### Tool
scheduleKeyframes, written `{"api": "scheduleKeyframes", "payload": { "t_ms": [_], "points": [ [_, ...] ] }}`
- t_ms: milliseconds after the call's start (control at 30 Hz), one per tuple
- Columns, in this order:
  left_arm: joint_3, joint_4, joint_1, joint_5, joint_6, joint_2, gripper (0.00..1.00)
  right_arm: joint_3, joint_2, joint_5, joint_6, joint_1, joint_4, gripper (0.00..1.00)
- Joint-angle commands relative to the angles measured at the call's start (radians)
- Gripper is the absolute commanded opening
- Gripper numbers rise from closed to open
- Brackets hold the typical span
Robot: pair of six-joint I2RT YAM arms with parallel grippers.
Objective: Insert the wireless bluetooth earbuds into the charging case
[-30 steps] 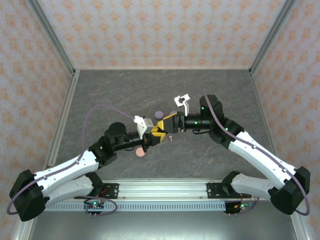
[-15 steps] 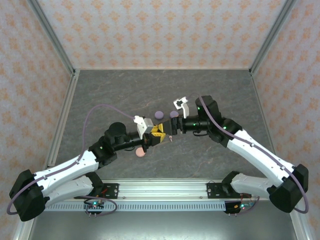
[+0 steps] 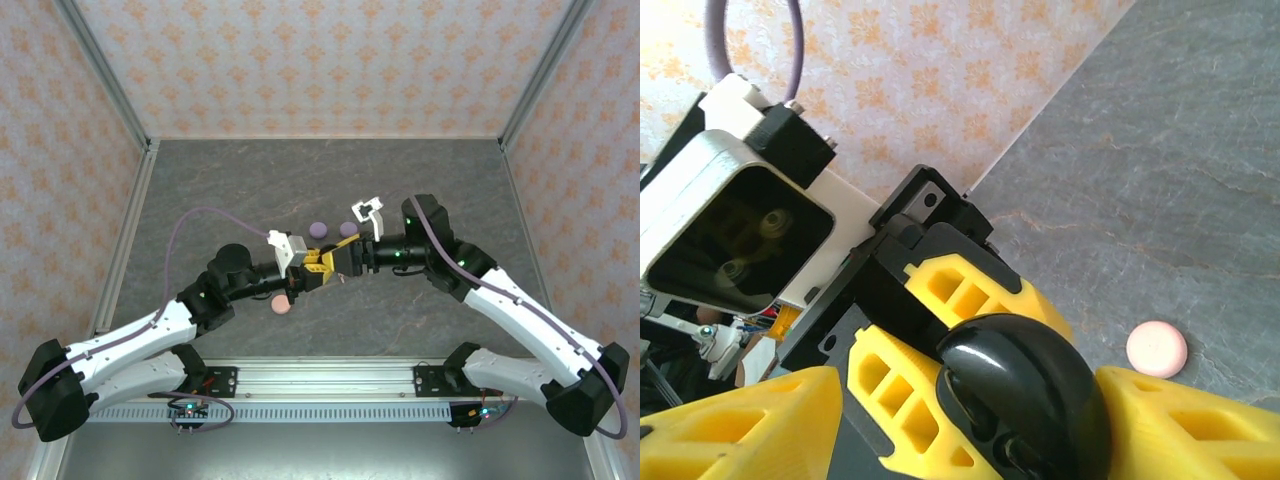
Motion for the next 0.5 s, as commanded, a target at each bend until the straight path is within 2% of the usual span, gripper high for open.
{"api": "scheduleKeyframes", "payload": {
  "t_ms": [0, 167, 267, 333, 467],
  "points": [
    [0.009, -0.032, 0.004, -0.028, 0.020, 0.007, 0.00, -0.002, -0.049, -0.011, -0.035, 0.007, 0.041, 0.67],
    [0.009, -0.034, 0.004, -0.028, 0.021, 0.009, 0.00, -0.017, -0.062, 0.013, -0.045, 0.006, 0.030, 0.67],
    [0.009, -0.034, 0.005, -0.040, 0.019, 0.011, 0.00, -0.011, -0.072, 0.075, -0.067, 0.005, -0.012, 0.68],
    [0.007, -0.036, 0.005, -0.071, 0.013, 0.012, 0.00, 0.010, -0.069, 0.158, -0.096, 0.004, -0.082, 0.69],
    [0.016, -0.097, 0.009, -0.175, 0.012, 0.032, 0.00, 0.032, -0.071, 0.401, -0.091, -0.022, -0.189, 0.72]
  ]
}}
